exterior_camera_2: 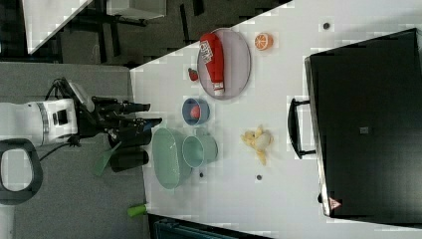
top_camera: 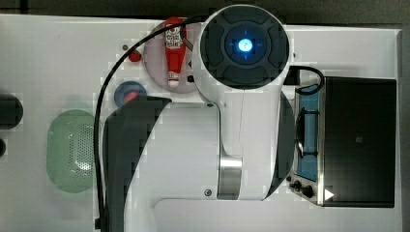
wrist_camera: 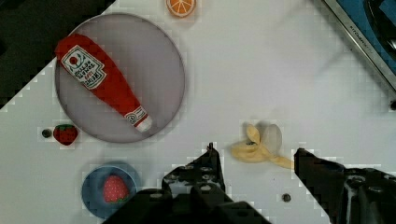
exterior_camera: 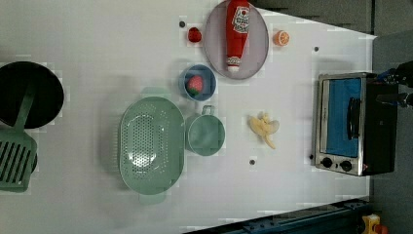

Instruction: Pick Banana and place it in mug.

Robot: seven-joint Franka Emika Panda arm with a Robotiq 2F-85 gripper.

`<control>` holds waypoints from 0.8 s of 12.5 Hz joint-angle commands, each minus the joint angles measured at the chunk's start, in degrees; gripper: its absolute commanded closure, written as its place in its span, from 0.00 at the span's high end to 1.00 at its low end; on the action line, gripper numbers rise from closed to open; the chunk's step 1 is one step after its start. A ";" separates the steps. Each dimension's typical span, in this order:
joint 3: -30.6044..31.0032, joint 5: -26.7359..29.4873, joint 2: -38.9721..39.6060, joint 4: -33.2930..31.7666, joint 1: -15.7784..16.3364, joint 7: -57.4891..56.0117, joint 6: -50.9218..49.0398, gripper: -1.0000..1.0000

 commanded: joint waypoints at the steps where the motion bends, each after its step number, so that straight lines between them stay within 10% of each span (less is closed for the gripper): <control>1: -0.75 -0.60 -16.45 -16.91 -0.90 3.67 -0.83 0.79; 3: -0.62 -0.60 -16.31 -16.95 -0.87 3.45 -0.45 1.00; 10: -0.38 -0.60 -8.73 -20.32 -0.83 -20.69 6.18 1.00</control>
